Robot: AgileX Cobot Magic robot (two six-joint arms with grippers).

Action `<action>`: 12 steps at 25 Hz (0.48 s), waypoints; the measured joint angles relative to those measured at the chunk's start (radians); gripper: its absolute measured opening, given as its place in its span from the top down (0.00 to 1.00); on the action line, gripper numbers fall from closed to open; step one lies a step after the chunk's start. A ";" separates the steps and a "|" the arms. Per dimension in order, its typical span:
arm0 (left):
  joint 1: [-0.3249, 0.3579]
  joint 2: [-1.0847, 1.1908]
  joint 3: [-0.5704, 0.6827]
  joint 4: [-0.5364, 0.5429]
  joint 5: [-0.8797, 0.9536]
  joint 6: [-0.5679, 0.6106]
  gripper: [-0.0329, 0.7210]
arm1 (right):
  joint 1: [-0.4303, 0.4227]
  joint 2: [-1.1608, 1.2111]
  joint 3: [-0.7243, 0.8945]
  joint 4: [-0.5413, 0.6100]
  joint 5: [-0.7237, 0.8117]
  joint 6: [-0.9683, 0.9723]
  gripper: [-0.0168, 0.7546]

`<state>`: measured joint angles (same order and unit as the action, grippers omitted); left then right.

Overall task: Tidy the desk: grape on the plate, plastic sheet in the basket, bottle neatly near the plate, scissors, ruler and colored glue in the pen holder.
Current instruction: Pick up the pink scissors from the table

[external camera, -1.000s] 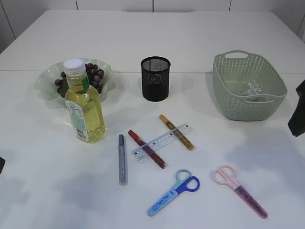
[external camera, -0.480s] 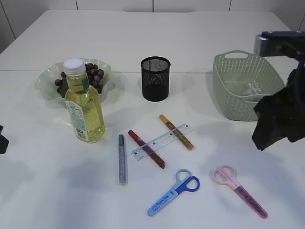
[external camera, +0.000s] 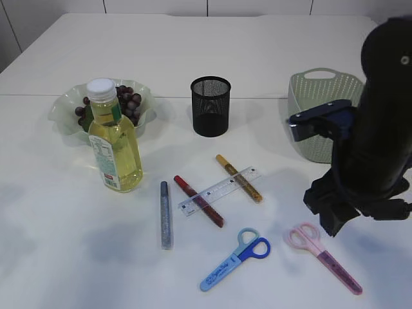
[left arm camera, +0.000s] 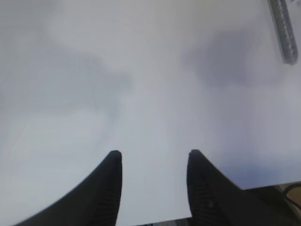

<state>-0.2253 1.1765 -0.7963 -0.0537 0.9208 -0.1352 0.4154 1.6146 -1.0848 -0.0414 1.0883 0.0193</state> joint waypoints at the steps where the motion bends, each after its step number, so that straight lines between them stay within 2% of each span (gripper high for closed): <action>1: 0.000 0.000 0.000 -0.001 0.018 0.000 0.52 | 0.000 0.021 0.000 -0.009 -0.011 -0.019 0.32; 12: 0.000 0.000 0.000 -0.001 0.086 0.005 0.52 | 0.000 0.171 0.000 -0.011 -0.141 -0.183 0.32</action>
<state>-0.2253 1.1765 -0.7963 -0.0543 1.0064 -0.1306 0.4154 1.7858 -1.0848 -0.0525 0.9470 -0.1637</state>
